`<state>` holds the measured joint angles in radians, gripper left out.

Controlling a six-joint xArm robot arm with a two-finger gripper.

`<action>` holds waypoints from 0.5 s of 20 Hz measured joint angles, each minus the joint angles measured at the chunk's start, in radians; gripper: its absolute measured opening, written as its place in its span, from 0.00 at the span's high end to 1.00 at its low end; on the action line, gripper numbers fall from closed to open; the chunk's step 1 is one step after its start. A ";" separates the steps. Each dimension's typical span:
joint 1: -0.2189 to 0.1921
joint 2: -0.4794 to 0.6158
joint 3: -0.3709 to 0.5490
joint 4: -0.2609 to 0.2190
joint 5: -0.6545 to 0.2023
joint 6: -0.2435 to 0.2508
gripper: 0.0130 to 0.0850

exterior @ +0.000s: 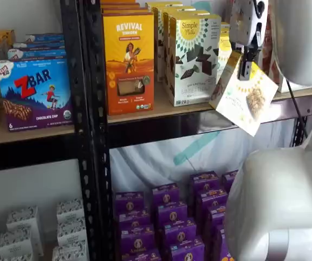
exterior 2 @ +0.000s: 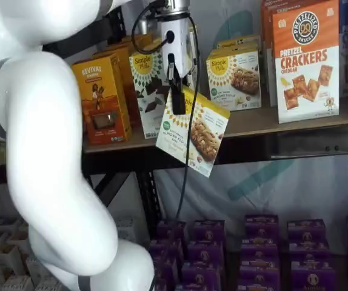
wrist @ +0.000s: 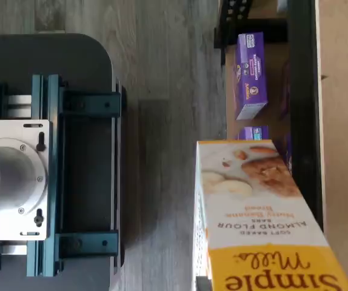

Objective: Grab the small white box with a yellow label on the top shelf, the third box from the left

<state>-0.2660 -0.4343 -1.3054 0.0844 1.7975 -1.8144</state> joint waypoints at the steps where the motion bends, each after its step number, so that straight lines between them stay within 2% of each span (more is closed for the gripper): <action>1: -0.001 -0.004 0.000 -0.002 0.001 -0.002 0.72; 10: 0.002 -0.052 0.038 -0.031 0.016 -0.003 0.72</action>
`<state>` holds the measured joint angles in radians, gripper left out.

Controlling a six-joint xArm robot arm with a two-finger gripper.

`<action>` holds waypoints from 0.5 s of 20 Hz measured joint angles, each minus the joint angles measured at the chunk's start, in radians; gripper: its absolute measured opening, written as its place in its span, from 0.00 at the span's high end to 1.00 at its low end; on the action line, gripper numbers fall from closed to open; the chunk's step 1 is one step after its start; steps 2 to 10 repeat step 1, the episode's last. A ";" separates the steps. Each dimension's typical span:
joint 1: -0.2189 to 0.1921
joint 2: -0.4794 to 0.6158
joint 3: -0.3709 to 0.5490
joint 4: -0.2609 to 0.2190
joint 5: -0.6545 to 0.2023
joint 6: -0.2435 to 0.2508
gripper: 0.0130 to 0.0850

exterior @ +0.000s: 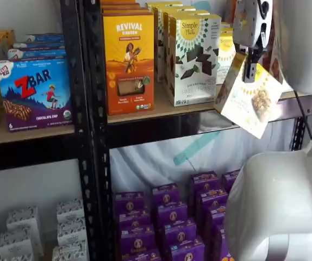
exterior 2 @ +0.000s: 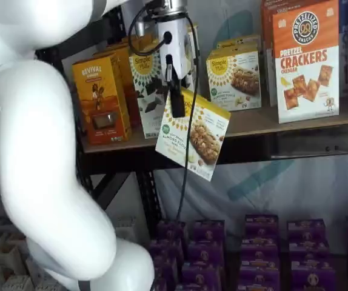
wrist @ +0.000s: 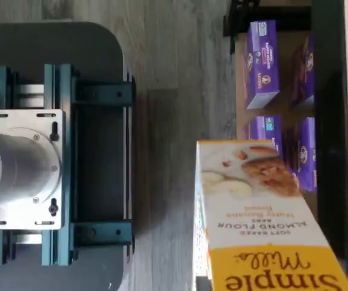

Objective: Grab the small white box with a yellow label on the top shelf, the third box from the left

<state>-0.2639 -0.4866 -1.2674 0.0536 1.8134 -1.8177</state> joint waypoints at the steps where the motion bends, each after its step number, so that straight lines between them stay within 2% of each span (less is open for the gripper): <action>1: 0.000 -0.003 0.003 0.000 0.001 0.000 0.72; 10: 0.000 -0.003 0.003 0.000 0.001 0.000 0.72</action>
